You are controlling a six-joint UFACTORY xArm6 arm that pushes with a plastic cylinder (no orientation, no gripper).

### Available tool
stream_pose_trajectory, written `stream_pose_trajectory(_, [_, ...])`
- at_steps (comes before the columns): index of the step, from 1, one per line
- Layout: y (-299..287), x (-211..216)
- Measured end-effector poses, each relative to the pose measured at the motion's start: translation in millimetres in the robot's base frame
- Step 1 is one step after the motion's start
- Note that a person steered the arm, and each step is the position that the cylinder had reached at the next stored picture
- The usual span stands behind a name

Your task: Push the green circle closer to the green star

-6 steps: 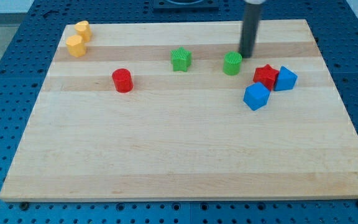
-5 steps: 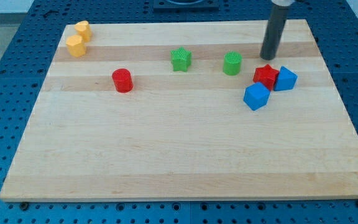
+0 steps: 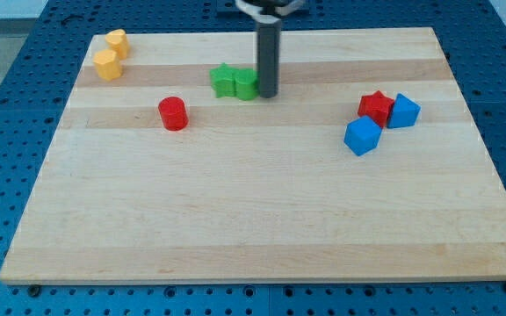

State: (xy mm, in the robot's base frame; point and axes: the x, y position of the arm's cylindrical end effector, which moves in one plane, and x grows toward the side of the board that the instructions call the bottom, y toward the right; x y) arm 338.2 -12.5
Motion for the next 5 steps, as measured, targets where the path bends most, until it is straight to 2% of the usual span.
stream_pose_trajectory(3, [-65,-8])
stream_pose_trajectory(5, [-77,-12])
